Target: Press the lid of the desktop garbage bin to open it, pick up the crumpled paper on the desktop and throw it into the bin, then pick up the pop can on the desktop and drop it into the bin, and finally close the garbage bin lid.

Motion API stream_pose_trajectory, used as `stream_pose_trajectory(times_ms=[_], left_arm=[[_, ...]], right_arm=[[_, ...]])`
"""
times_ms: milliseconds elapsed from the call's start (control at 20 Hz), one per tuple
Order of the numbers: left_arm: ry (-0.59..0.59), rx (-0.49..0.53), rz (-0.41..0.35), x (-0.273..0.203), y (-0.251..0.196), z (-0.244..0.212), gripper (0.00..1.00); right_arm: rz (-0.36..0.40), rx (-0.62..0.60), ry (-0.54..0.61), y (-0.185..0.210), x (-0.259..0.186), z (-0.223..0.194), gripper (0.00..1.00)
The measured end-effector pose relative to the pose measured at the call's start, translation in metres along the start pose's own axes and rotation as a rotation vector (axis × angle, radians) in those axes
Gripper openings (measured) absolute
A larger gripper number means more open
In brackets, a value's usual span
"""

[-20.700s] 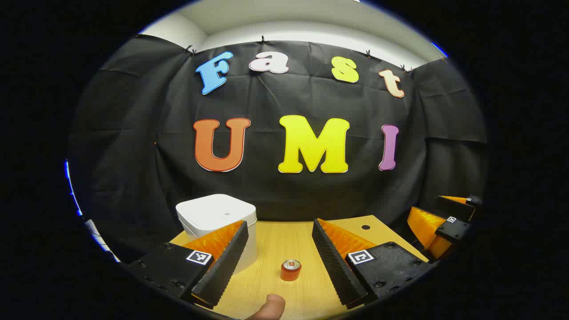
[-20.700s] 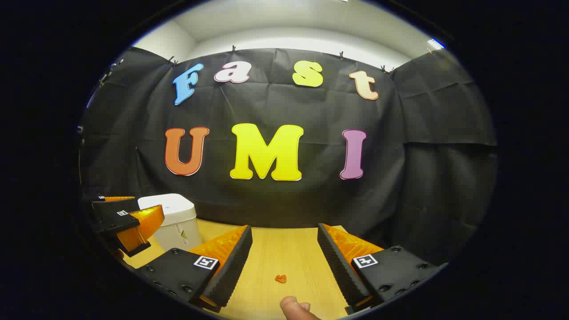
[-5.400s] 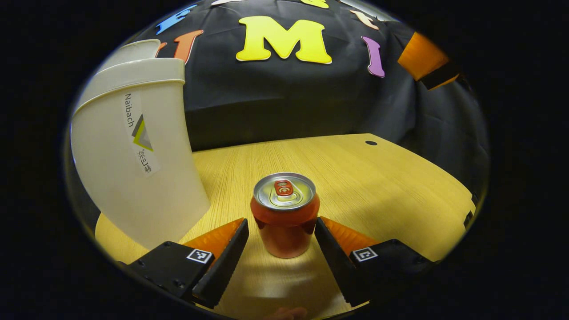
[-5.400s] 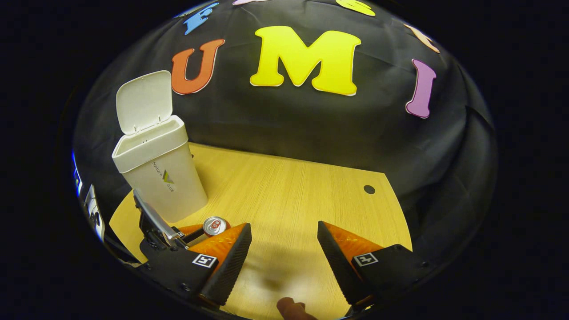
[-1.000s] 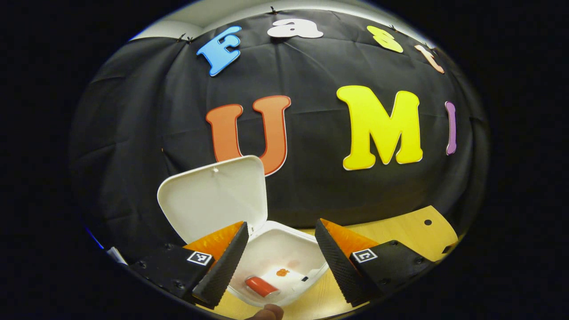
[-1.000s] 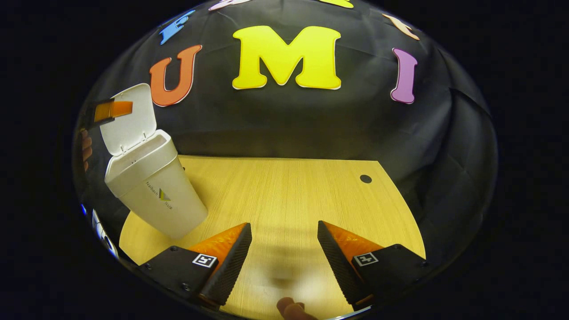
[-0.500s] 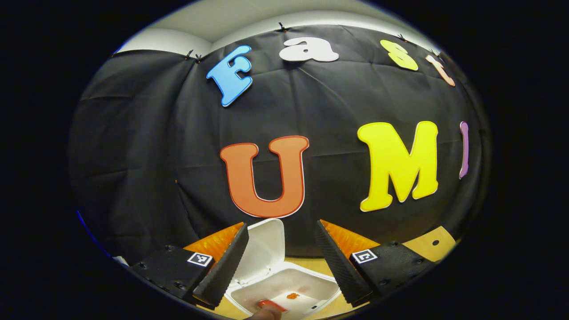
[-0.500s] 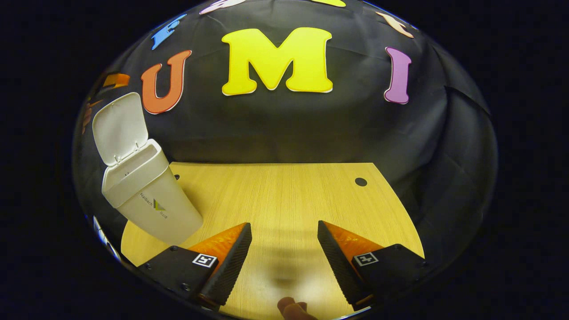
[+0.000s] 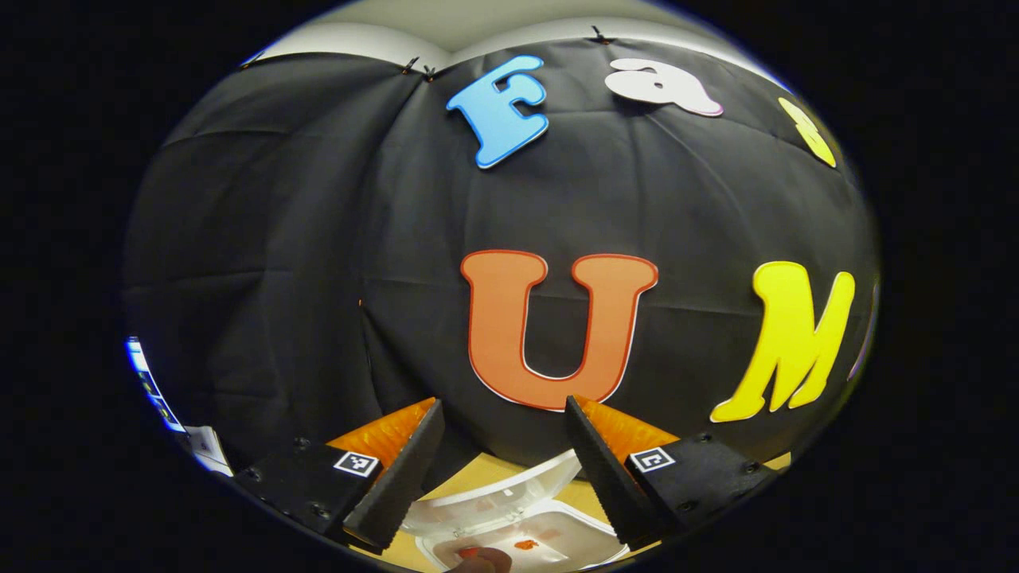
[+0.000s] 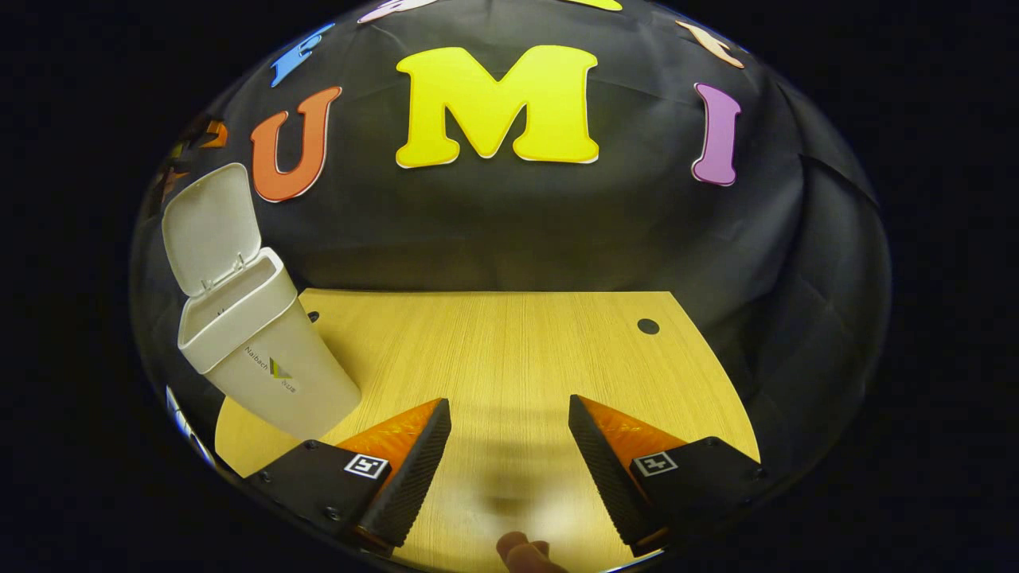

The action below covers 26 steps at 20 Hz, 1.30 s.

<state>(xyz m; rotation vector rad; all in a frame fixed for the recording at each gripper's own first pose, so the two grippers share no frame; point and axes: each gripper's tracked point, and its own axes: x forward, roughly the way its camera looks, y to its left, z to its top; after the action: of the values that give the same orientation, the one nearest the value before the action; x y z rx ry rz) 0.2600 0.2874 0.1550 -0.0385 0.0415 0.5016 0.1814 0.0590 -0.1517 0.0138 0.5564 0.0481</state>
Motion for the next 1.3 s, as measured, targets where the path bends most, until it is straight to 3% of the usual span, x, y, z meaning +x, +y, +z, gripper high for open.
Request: stream_pose_trajectory(times_ms=[400,750,1300], left_arm=[[0.101,-0.01,0.025,0.013,-0.001,-0.024,0.98],[0.18,-0.077,0.032,0.006,-0.008,-0.05,0.99],[0.235,-0.085,0.045,-0.044,-0.041,-0.085,1.0]], right_arm=[[0.006,0.018,0.029,-0.006,0.008,-0.012,0.95],[0.025,0.021,0.04,-0.013,0.012,-0.02,0.95],[0.072,-0.008,0.037,-0.036,-0.003,-0.033,0.95]])
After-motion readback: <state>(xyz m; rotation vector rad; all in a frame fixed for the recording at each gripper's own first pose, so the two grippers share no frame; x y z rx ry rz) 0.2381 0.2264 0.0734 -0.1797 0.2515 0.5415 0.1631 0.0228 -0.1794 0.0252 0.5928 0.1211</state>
